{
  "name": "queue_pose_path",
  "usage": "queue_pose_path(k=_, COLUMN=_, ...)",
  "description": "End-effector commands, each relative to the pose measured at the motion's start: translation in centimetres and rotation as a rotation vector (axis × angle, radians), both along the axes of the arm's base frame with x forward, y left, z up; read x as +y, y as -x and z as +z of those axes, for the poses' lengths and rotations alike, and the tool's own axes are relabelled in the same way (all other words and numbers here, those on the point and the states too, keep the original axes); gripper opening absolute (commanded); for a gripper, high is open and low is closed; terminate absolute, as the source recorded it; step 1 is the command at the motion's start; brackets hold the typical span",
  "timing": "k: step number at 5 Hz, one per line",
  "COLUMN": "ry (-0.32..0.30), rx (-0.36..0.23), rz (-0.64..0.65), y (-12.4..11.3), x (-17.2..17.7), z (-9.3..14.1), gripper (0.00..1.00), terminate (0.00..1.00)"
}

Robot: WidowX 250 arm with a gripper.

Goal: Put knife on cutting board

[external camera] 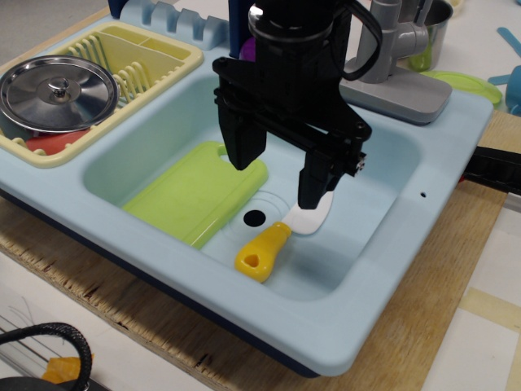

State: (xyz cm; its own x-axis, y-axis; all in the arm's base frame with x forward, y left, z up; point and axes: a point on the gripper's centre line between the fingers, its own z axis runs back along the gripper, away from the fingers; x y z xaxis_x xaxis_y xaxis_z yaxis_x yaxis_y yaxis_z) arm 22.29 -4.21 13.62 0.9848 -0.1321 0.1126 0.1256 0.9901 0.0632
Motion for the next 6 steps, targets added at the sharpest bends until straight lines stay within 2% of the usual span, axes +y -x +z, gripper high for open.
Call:
queue_pose_path(k=1, ry=0.0, rx=0.0, rz=0.0, y=0.0, x=0.0, z=0.0, gripper=1.0, terminate=0.0)
queue_pose_path(k=3, ry=-0.003, rx=-0.011, rz=0.089, y=0.4, x=0.1, z=-2.5, gripper=1.0, terminate=0.0)
queue_pose_path(k=5, ry=0.041, rx=-0.023, rz=0.1, y=0.7, x=0.5, z=-5.1, gripper=1.0, terminate=0.0)
queue_pose_path(k=6, ry=0.065, rx=-0.003, rz=0.105, y=1.2, x=1.3, z=-6.9, gripper=1.0, terminate=0.0)
